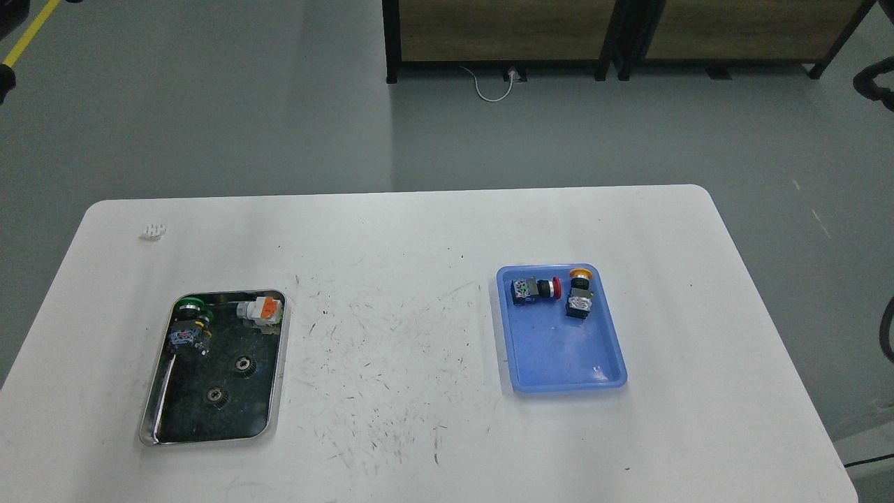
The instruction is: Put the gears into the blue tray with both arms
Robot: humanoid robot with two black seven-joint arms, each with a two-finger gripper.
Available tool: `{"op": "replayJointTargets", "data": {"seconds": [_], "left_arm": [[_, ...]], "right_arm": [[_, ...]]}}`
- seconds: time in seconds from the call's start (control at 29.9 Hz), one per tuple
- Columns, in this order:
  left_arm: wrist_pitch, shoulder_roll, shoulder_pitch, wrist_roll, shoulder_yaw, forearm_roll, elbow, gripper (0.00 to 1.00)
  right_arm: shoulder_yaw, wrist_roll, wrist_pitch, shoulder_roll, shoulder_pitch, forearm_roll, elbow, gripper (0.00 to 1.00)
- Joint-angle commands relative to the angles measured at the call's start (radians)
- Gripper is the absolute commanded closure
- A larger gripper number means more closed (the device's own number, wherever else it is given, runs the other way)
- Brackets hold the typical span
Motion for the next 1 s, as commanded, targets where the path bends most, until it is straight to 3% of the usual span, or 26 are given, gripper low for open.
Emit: {"op": "replayJointTargets", "data": {"seconds": [0.0,0.3,0.53,0.6,0.67,0.74,0.97], "left_arm": [[0.000,0.001,0.002,-0.002,0.002,0.000,0.000,0.01],[0.003,0.002,-0.006,-0.003,0.005,0.000,0.004,0.01],[-0.100,0.036,0.009,-0.029,-0.009,-0.006,0.011,0.01],[-0.100,0.029,0.021,-0.096,-0.018,-0.008,0.024,0.01],[-0.104,0.015,0.057,-0.240,-0.021,-0.008,0.024,0.01],[-0.112,0.007,0.104,-0.320,-0.020,-0.008,0.011,0.01],[-0.172,0.027,0.244,-0.334,0.052,0.003,-0.040,0.01]], "right_arm": [[0.008,0.004,0.032,0.005,0.000,0.033,0.000,0.01],[0.006,0.002,0.023,0.025,0.000,0.035,0.000,0.01],[-0.004,-0.005,0.024,0.026,-0.003,0.036,0.006,0.01],[-0.006,-0.007,0.026,0.029,-0.007,0.036,0.006,0.01],[-0.007,-0.013,0.030,0.037,-0.015,0.036,0.008,0.01],[-0.013,-0.015,0.032,0.038,-0.017,0.036,0.009,0.01],[-0.070,-0.019,0.035,0.040,-0.014,0.036,0.015,0.01]]}}
